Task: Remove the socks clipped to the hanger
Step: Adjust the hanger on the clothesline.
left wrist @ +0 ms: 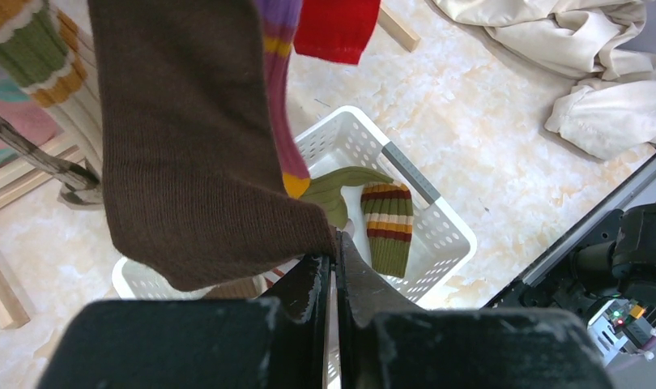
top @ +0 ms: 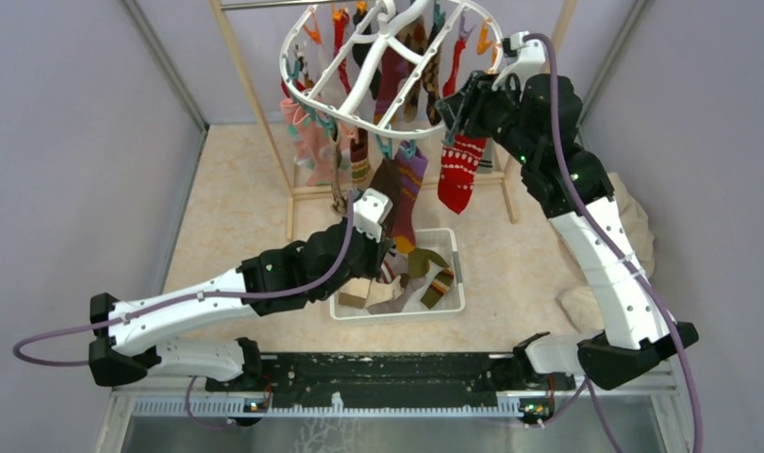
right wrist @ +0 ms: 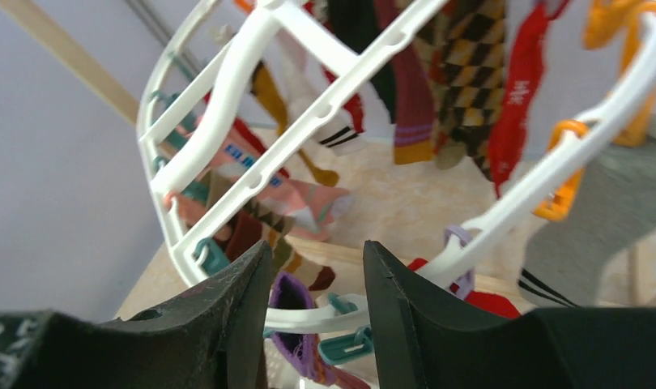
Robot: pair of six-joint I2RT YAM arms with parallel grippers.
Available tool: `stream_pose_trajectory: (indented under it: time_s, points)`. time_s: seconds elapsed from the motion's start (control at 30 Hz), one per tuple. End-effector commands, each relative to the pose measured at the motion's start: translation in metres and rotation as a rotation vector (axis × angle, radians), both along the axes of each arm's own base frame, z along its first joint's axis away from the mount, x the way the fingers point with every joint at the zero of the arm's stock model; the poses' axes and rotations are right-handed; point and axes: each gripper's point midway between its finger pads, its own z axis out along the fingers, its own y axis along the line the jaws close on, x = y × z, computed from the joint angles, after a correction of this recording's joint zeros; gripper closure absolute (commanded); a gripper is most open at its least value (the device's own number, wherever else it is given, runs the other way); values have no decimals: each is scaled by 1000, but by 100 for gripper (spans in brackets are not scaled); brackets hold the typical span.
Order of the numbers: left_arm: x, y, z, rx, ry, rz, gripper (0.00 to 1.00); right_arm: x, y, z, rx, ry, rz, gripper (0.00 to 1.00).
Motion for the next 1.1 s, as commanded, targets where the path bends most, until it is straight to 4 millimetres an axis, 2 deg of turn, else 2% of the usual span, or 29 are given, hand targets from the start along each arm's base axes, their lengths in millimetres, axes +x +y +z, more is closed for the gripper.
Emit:
stream_pose_trajectory:
  time_s: [0.0, 0.43, 0.5, 0.63, 0.73, 0.87, 1.07]
  points:
    - [-3, 2, 15, -25, -18, -11, 93, 18, -27, 7, -11, -35, -77, 53]
    - [-5, -11, 28, -42, -40, -49, 92, 94, -82, -6, 8, -25, -196, 53]
    - [-5, -13, 27, -37, -40, -53, 92, 106, -85, -4, 26, -28, -194, 53]
    - [-4, -19, 28, -32, -44, -62, 92, 124, -78, 0, 41, -35, -156, 52]
    - [-4, -24, 29, -35, -46, -73, 92, 125, -79, 12, 27, -58, -159, 52]
    - [-3, -31, 28, -40, -48, -85, 92, 125, -95, 32, 6, -91, -199, 50]
    - [-1, -41, 26, -38, -58, -96, 92, 145, -116, 53, 31, -108, -233, 50]
